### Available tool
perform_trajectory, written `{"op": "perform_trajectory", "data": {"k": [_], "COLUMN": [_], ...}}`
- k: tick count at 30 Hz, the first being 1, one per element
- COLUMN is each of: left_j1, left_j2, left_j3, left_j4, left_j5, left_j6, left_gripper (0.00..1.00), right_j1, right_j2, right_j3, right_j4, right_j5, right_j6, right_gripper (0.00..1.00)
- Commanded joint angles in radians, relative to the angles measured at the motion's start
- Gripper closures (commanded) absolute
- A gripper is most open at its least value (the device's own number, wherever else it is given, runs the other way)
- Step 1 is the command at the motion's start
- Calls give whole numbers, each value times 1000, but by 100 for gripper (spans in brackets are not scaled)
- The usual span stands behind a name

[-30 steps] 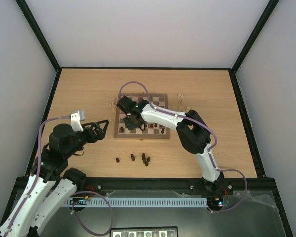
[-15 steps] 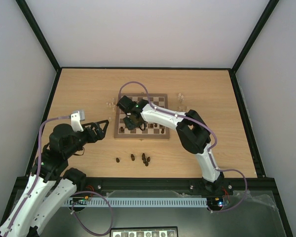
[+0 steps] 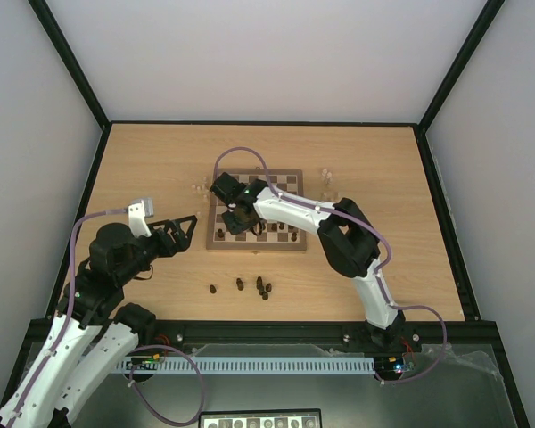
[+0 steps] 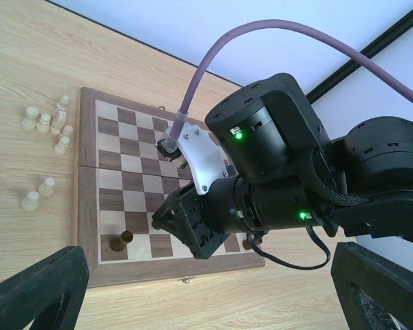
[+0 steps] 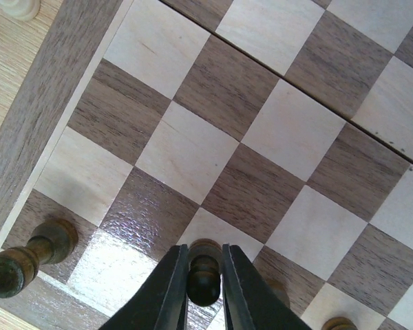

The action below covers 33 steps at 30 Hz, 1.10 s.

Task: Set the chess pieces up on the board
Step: Place the chess piece on the chessboard.

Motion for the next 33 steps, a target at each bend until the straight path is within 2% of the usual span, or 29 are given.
{"op": "perform_trajectory", "data": {"k": [1, 4, 11, 16, 21, 26, 31, 33], "left_j1": [7, 7, 7, 7, 7, 7, 7, 7], "left_j2": [6, 6, 2, 1, -13, -4, 12, 21], "left_j3": [-14, -13, -13, -11, 3, 19, 12, 8], "left_j4": [18, 18, 17, 18, 26, 20, 33, 38], "left_j5": [0, 0, -1, 2, 24, 32, 50, 54], "left_j6": [-2, -2, -2, 3, 15, 21, 16, 22], "left_gripper": [0, 0, 0, 0, 0, 0, 1, 1], "right_j1": [-3, -2, -3, -2, -2, -3, 1, 3], "right_j2": [27, 26, 23, 0, -29, -110, -234, -291], "right_j3": [29, 37, 45, 57, 63, 16, -80, -120], "right_j4": [-44, -50, -58, -54, -60, -52, -46, -46], "right_j5": [3, 7, 16, 21, 20, 12, 21, 24], "right_j6": [-10, -12, -9, -10, -10, -3, 11, 18], "right_gripper": [83, 82, 67, 62, 51, 41, 25, 21]}}
